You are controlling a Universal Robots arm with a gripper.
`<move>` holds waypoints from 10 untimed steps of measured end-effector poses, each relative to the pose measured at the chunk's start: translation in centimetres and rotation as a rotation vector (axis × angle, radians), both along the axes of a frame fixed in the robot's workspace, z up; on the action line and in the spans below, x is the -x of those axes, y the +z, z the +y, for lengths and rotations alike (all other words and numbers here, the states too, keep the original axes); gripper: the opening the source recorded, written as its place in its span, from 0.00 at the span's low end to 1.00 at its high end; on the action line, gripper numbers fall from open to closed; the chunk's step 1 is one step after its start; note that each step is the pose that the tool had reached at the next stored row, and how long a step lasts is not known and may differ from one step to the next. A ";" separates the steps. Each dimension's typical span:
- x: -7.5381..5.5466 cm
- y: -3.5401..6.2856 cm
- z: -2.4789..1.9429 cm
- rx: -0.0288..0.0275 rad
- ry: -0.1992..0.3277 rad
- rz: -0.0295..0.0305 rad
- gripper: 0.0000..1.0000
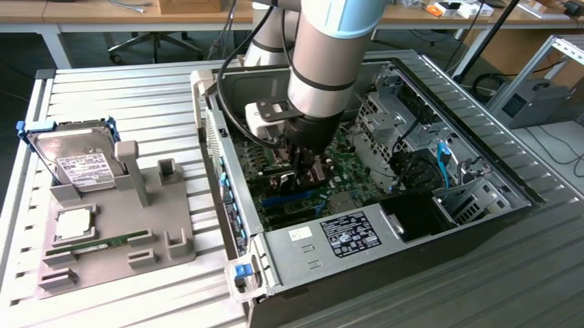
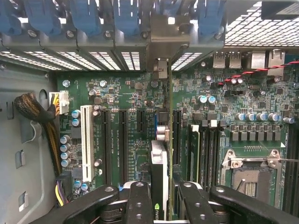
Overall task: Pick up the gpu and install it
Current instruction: 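Insert the gpu into the slot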
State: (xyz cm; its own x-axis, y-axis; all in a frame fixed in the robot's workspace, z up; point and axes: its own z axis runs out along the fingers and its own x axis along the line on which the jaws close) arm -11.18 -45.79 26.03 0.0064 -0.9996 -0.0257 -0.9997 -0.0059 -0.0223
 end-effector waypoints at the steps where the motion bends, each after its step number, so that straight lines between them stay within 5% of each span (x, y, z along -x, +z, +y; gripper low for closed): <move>1: 0.0 -0.01 0.00 -0.0001 0.000 -0.0001 0.27; 10: 0.1 -0.01 0.00 -0.0001 -0.001 0.0014 0.27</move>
State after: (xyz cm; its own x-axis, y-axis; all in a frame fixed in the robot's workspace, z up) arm -11.27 -45.79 26.01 0.0054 -0.9997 -0.0259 -0.9998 -0.0048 -0.0209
